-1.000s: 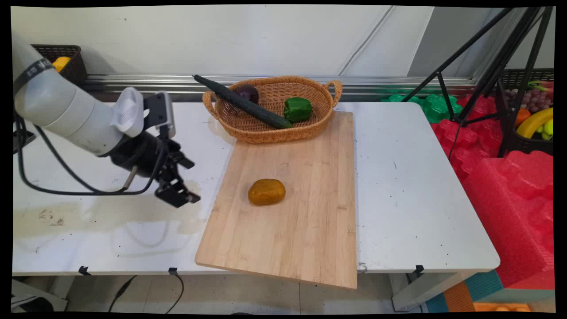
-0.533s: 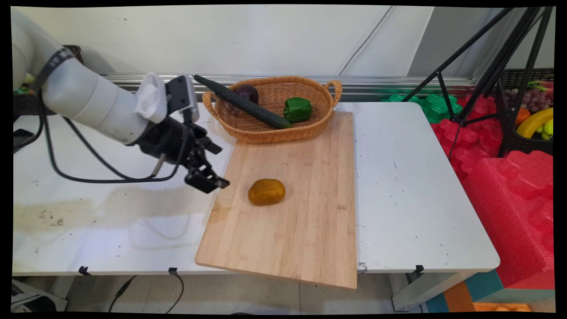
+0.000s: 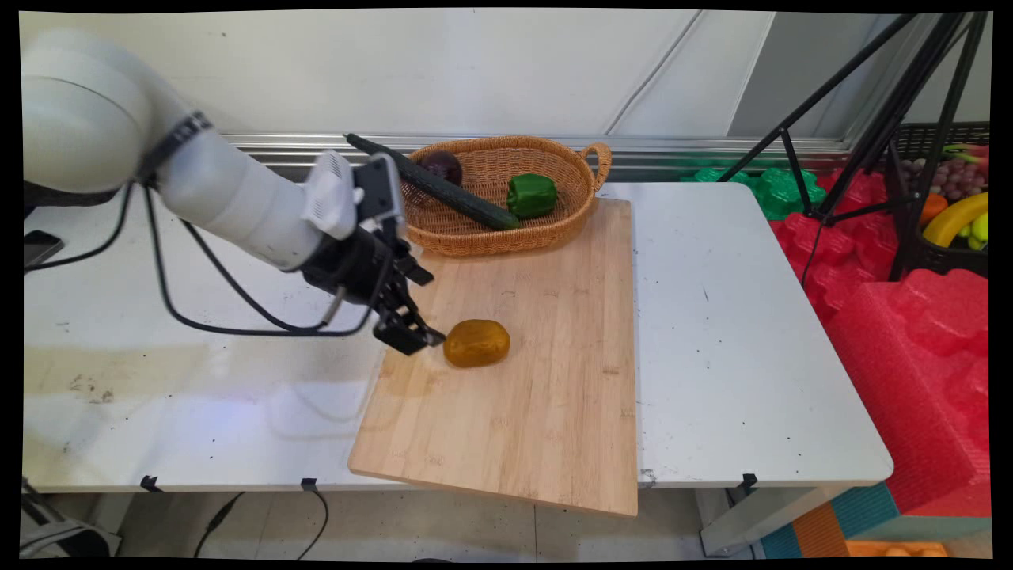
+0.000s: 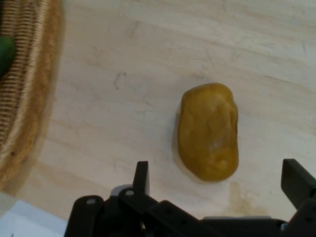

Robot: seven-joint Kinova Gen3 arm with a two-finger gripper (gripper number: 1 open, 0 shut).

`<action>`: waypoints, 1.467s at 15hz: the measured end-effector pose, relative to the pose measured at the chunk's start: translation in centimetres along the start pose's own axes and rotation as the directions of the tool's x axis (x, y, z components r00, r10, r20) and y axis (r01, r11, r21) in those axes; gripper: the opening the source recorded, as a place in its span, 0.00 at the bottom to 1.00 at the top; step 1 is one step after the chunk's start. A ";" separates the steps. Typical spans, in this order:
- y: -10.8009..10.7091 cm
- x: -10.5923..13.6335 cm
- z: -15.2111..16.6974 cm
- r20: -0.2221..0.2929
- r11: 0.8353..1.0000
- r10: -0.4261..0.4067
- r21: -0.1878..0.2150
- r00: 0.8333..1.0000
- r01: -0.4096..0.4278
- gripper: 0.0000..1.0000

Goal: Pick up the potato from the cutting board, then place the picked object in the vegetable basket

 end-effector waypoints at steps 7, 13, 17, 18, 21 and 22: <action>-0.3 1.0 5.8 0.034 0.999 0.022 -0.035 0.999 -0.020 1.00; -0.3 1.3 8.5 0.051 0.999 0.010 -0.049 0.999 -0.007 1.00; -0.2 1.7 9.2 0.048 0.999 0.010 -0.049 0.999 -0.008 0.00; -0.2 1.8 9.1 0.046 0.999 0.012 -0.047 0.999 -0.010 0.00; -0.1 2.4 8.0 0.034 0.999 0.015 -0.034 0.999 -0.014 0.00; 0.0 2.7 7.2 0.027 1.000 0.015 -0.025 1.000 -0.014 0.00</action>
